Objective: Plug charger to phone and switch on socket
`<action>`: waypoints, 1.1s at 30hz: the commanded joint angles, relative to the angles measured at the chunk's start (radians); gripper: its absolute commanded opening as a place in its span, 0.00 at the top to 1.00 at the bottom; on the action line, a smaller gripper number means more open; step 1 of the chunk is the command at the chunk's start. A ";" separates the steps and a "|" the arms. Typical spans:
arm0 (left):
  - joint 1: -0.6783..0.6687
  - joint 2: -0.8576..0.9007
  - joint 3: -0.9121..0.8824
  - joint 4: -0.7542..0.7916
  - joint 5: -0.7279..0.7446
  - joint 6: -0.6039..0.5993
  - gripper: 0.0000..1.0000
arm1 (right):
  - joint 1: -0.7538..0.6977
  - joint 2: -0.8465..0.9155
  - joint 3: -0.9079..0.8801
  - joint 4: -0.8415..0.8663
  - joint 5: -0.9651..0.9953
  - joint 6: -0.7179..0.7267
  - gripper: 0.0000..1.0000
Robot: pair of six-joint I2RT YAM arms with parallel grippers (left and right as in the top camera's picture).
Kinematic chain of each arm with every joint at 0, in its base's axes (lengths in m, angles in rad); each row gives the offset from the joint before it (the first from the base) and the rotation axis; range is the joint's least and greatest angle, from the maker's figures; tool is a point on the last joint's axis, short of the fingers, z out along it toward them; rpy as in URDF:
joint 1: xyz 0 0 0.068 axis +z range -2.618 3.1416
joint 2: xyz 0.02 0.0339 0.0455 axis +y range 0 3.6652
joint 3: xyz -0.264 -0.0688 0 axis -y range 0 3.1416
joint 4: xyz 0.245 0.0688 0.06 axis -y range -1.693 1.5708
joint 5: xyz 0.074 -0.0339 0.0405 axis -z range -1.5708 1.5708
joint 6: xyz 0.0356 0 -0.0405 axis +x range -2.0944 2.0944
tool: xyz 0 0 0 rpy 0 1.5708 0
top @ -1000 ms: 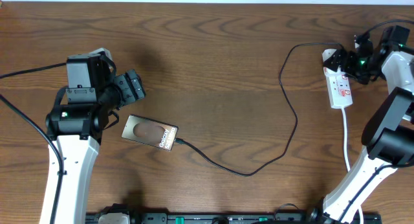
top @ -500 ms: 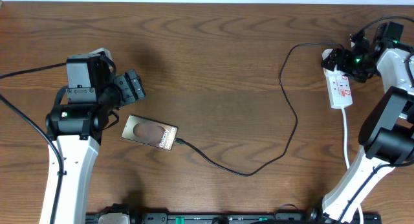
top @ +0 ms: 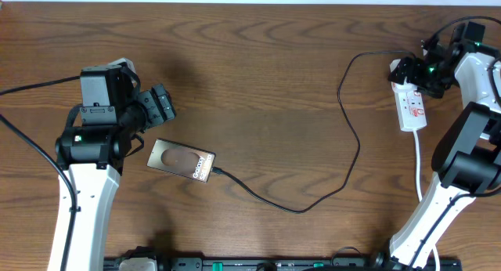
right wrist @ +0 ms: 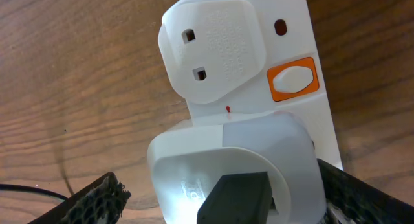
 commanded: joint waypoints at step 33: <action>-0.002 -0.002 0.008 -0.003 -0.013 0.014 0.10 | 0.013 0.019 0.101 -0.105 -0.030 -0.033 0.12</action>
